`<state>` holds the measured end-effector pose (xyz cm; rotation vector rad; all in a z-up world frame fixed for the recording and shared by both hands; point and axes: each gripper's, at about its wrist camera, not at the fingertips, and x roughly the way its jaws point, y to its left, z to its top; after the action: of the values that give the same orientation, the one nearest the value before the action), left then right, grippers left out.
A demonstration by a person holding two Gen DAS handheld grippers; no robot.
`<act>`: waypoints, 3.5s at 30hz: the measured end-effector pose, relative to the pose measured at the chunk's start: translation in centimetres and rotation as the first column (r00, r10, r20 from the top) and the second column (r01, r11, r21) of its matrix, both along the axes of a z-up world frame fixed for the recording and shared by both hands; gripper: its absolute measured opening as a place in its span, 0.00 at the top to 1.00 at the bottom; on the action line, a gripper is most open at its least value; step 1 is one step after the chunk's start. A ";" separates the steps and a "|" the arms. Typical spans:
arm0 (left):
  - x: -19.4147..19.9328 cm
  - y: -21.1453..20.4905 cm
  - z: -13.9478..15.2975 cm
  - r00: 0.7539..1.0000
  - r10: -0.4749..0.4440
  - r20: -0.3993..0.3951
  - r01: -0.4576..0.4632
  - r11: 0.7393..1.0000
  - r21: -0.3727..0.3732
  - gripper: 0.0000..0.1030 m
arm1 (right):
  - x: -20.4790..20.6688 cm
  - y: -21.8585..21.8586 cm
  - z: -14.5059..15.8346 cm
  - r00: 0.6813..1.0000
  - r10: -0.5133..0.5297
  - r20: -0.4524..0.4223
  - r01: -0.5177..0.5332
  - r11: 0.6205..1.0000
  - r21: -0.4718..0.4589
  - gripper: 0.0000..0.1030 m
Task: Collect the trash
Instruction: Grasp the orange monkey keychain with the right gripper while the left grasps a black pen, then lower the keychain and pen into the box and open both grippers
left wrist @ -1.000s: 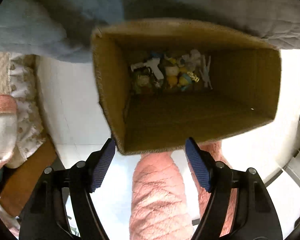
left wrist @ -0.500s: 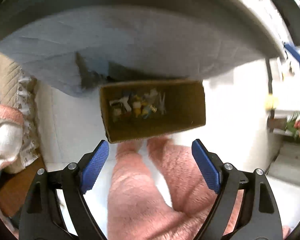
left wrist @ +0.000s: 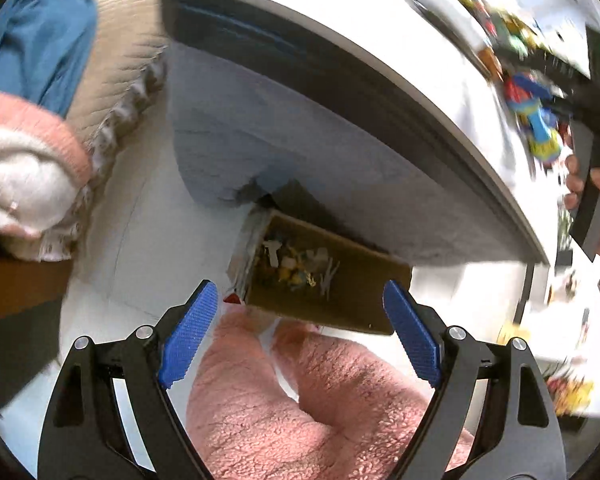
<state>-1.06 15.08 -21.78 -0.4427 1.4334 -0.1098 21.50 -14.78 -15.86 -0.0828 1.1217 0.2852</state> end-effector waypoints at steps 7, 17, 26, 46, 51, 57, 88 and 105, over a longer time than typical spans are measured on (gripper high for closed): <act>-1.4 2.5 -1.2 0.993 0.107 -0.039 -0.109 0.993 -0.037 0.20 | 2.7 0.4 -1.7 0.997 0.029 -0.074 -0.034 0.998 -0.060 0.51; 3.0 0.1 2.1 0.998 0.016 0.060 -0.010 0.996 -0.091 0.20 | 0.3 -0.4 -3.1 0.975 0.004 -0.222 0.032 0.987 0.159 0.75; 10.6 -6.7 2.5 0.992 -0.053 0.114 0.061 0.996 -0.067 0.20 | -5.1 -3.9 -1.7 0.968 -0.096 -0.233 0.172 0.927 0.334 0.75; 10.1 -5.6 -2.4 0.961 0.233 -0.149 -0.276 0.806 -0.524 0.78 | -11.5 -9.8 3.4 0.971 -0.177 -0.159 0.233 0.837 0.496 0.74; 10.0 -5.3 -2.1 0.964 0.221 -0.150 -0.267 0.789 -0.553 0.84 | -11.6 -9.2 3.2 0.973 -0.167 -0.162 0.226 0.840 0.494 0.74; 10.1 -6.1 -0.7 0.974 0.191 -0.123 -0.226 0.778 -0.586 0.90 | -12.8 -9.0 3.3 0.975 -0.159 -0.158 0.217 0.843 0.492 0.74; 2.3 -19.5 -18.3 0.854 -0.494 -0.163 0.504 0.863 0.023 0.90 | -26.9 -16.7 -25.1 0.727 -0.411 -0.550 0.585 0.790 0.183 0.74; 2.6 -18.3 -29.7 0.845 -0.399 -0.358 0.498 0.830 0.251 0.29 | -22.7 -18.0 -32.1 0.709 -0.427 -0.562 0.556 0.828 0.072 0.16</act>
<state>1.58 -3.21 -51.47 0.1860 1.7923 -0.1852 -1.22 -32.77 -47.96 0.5469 1.5990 -0.0610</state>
